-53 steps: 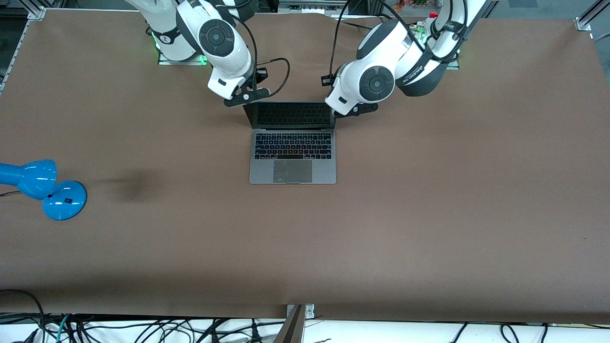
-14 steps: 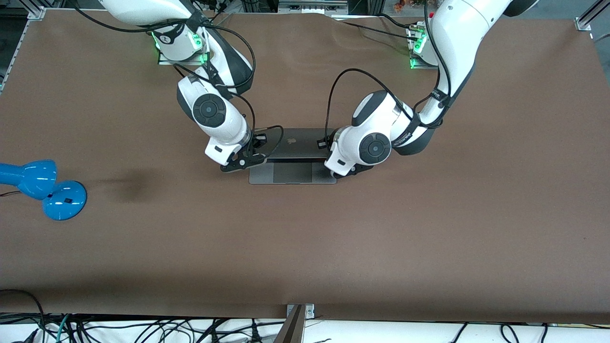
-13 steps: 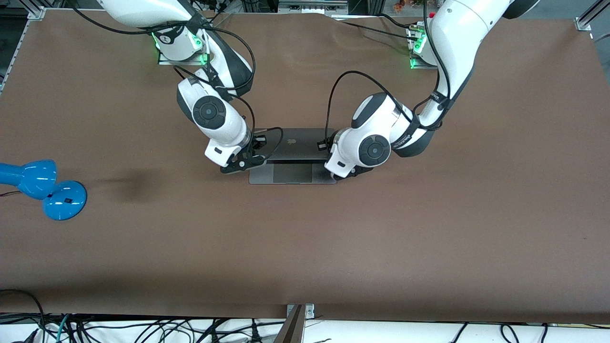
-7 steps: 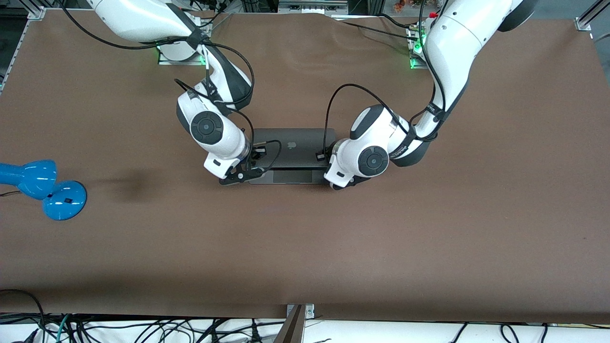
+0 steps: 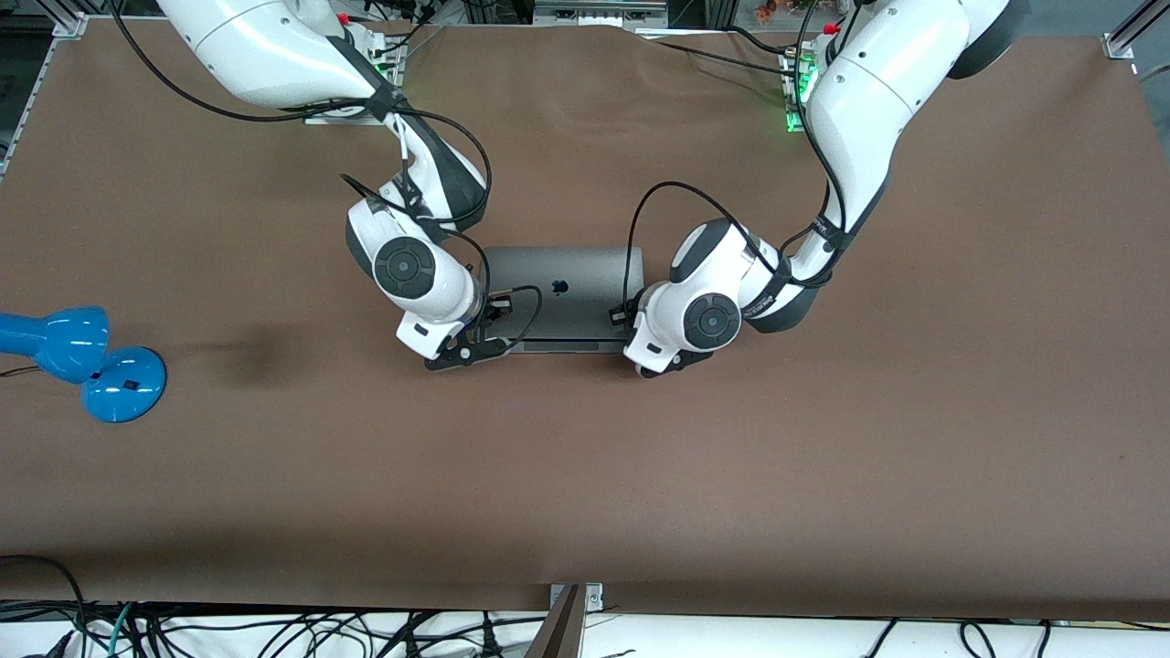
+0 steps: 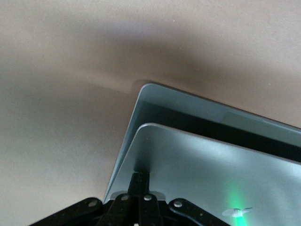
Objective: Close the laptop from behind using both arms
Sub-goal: 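Press the screen down onto the keyboard with both grippers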
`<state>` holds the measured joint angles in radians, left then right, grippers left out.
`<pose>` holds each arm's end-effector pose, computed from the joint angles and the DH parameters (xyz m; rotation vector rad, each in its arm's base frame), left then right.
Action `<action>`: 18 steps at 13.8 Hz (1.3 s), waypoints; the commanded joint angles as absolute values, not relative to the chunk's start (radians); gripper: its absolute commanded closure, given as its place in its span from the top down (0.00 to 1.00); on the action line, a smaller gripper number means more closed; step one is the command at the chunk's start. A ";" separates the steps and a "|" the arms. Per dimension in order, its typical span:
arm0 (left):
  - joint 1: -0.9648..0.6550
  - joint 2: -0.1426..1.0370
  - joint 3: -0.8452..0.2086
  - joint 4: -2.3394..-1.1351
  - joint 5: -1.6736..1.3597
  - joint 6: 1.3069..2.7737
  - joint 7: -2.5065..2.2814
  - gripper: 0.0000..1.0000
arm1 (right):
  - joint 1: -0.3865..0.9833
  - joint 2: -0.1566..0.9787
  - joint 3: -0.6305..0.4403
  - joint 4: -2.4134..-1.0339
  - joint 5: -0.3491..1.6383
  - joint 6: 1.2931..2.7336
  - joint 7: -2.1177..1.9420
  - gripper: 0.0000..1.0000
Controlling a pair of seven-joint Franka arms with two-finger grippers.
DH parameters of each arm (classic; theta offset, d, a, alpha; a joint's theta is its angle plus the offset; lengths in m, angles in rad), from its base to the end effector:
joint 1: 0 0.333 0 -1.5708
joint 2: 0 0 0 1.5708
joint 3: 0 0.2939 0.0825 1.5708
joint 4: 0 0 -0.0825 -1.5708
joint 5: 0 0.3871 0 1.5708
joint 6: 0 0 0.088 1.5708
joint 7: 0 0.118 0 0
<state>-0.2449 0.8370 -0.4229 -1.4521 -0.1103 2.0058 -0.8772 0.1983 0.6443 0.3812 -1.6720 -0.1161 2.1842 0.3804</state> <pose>0.5542 -0.3970 0.1795 2.8738 0.5244 -0.6658 0.5654 0.3403 0.2133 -3.0350 -0.3199 0.2092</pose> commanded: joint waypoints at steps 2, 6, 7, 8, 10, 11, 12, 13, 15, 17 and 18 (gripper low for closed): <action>-0.258 0.888 -0.416 -1.391 -0.072 2.008 -0.896 0.00 | 0.199 0.712 0.379 -1.611 -0.133 2.189 0.374 0.00; -0.261 0.917 -0.413 -1.384 -0.071 2.042 -0.896 0.00 | 0.198 0.733 0.377 -1.608 -0.160 2.198 0.377 0.00; -0.261 0.925 -0.413 -1.384 -0.071 2.046 -0.896 0.00 | 0.199 0.735 0.377 -1.605 -0.161 2.206 0.376 0.00; -0.261 0.927 -0.413 -1.384 -0.060 2.062 -0.896 0.00 | 0.199 0.744 0.377 -1.605 -0.161 2.209 0.377 0.00; -0.261 0.942 -0.413 -1.384 -0.037 2.065 -0.897 0.00 | 0.198 0.758 0.377 -1.598 -0.161 2.226 0.377 0.00; -0.261 0.943 -0.413 -1.384 -0.035 2.075 -0.897 0.00 | 0.199 0.764 0.376 -1.595 -0.161 2.227 0.377 0.00; -0.262 0.948 -0.413 -1.384 -0.034 2.079 -0.897 0.00 | 0.199 0.776 0.376 -1.591 -0.161 2.232 0.376 0.00; -0.262 0.951 -0.413 -1.384 -0.034 2.080 -0.896 0.00 | 0.199 0.784 0.376 -1.591 -0.163 2.247 0.376 0.00; -0.262 0.956 -0.413 -1.384 -0.020 2.086 -0.897 0.00 | 0.199 0.802 0.376 -1.591 -0.163 2.275 0.376 0.00; -0.262 0.957 -0.413 -1.384 -0.015 2.086 -0.897 0.00 | 0.199 0.807 0.376 -1.588 -0.161 2.279 0.376 0.00; -0.262 0.957 -0.413 -1.384 -0.015 2.086 -0.897 0.00 | 0.198 0.807 0.376 -1.585 -0.161 2.279 0.374 0.00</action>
